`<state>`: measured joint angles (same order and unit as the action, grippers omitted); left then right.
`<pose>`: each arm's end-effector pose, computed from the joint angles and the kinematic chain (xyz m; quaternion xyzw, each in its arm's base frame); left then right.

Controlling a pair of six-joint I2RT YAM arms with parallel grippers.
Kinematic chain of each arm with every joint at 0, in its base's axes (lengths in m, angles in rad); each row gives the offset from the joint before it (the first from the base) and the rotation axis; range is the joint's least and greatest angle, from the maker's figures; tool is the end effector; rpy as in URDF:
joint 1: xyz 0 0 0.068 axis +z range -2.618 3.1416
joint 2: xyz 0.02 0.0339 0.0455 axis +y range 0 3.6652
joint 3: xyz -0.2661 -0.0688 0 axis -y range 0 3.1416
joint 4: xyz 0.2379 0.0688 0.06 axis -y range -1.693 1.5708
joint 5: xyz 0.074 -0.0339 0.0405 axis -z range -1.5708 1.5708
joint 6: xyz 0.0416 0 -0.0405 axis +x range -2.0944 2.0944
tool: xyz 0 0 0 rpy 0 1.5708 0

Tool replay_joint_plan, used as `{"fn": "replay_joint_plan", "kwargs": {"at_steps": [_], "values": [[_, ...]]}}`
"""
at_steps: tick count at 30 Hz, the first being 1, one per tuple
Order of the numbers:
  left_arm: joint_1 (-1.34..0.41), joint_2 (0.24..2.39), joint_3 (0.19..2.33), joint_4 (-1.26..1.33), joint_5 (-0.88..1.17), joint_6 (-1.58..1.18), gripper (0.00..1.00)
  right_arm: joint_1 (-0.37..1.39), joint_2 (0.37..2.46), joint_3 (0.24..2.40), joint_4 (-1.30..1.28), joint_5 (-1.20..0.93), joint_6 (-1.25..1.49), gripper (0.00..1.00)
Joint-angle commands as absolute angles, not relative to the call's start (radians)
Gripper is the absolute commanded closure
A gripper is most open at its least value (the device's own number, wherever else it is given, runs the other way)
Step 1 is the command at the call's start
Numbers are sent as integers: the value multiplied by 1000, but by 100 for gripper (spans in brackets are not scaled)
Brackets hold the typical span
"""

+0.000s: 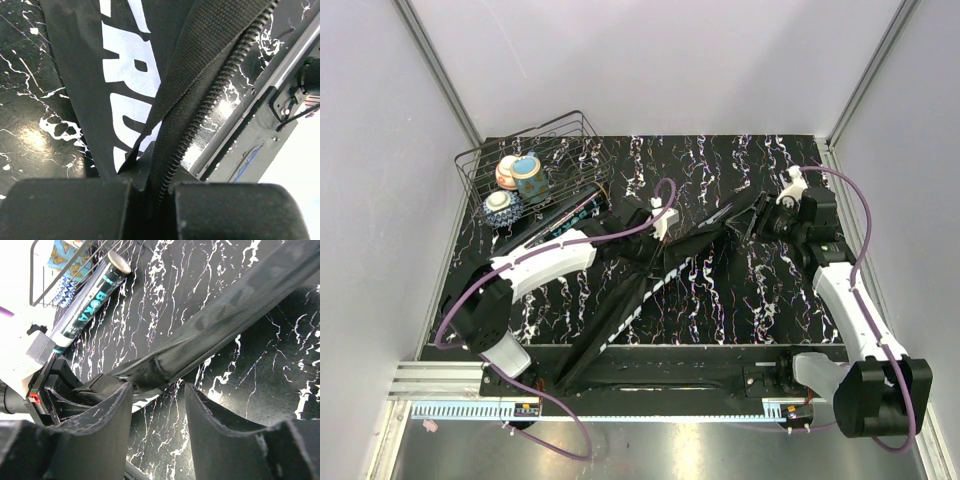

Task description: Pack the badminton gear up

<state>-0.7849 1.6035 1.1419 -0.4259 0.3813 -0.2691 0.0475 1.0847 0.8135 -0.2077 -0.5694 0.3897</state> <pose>0.2293 -0.2509 0.2399 0.2973 0.8783 -0.3198 0.1945 0.2364 0.0337 0.2926 -0.0040 0.8331 0.3424 0.4344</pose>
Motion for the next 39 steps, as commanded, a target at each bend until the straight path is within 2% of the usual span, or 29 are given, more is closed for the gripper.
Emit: {"fn": "replay_joint_plan", "kwargs": {"at_steps": [1, 2, 5, 8, 9, 11, 14, 17, 20, 39], "values": [[-767, 1574, 1173, -436, 528, -265, 100, 23, 1011, 808, -211, -568, 448, 45], [-764, 1575, 1177, -440, 534, -264, 100, 23, 999, 810, -248, -565, 452, 41], [-764, 1572, 1172, -436, 549, -264, 100, 21, 956, 779, -239, -577, 468, 39], [-765, 1575, 1172, -430, 564, -265, 100, 21, 982, 776, -213, -632, 465, 51], [-764, 1575, 1173, -431, 566, -267, 100, 23, 998, 775, -209, -656, 463, 58], [-761, 1577, 1180, -440, 574, -267, 100, 23, 997, 747, -192, -692, 475, 61], [-750, 1572, 1190, -462, 578, -258, 100, 21, 953, 689, -157, -706, 515, 61], [-735, 1577, 1193, -466, 604, -258, 100, 23, 891, 655, -114, -732, 555, 54], [-730, 1586, 1198, -466, 624, -258, 100, 23, 861, 652, -117, -726, 545, 52], [-732, 1586, 1177, -445, 647, -259, 100, 21, 919, 678, -51, -747, 554, 62]]}}
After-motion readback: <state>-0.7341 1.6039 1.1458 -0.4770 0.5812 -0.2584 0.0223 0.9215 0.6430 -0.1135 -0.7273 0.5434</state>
